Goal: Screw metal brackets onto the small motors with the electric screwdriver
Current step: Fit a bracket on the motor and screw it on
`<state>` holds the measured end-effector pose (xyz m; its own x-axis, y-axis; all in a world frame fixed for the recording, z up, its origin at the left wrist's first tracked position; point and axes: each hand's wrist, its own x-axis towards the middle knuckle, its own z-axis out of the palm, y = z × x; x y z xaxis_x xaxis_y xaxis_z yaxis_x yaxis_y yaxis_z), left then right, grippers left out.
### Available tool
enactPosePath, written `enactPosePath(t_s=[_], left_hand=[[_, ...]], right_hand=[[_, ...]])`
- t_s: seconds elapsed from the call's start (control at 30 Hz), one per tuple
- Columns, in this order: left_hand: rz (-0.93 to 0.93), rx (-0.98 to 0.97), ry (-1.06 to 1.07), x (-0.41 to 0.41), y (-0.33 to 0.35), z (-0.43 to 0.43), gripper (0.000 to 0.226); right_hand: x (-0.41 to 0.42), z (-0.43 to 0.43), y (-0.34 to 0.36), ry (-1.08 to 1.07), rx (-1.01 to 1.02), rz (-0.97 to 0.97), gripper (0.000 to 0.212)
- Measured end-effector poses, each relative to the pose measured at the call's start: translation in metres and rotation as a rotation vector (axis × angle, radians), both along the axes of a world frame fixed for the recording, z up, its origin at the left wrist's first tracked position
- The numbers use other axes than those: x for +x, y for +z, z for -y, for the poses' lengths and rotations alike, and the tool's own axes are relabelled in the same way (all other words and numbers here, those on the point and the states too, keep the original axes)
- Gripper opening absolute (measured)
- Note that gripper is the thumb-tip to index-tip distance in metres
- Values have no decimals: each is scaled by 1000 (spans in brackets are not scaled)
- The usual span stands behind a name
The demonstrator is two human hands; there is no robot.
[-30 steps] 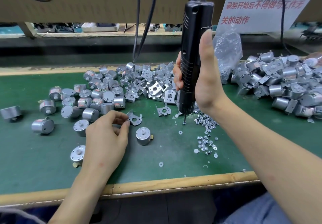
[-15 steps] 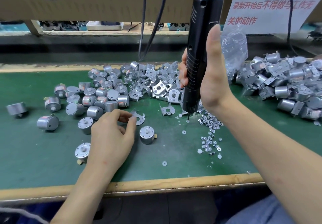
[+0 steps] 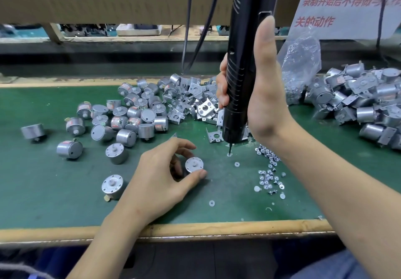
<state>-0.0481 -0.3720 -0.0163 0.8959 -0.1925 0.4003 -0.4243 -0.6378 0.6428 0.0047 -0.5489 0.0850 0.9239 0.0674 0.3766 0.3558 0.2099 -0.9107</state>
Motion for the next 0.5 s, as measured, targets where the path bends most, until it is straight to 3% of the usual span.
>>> enactPosePath(t_s=[0.13, 0.23, 0.5], left_hand=[[98, -7, 194, 3, 0, -2, 27], [58, 80, 350, 10, -3, -8, 25], [2, 59, 390, 15, -4, -9, 11]], right_hand=[[-2, -6, 0, 11, 11, -3, 65], [-3, -8, 0, 12, 18, 0, 65], [-4, -10, -1, 18, 30, -14, 63]])
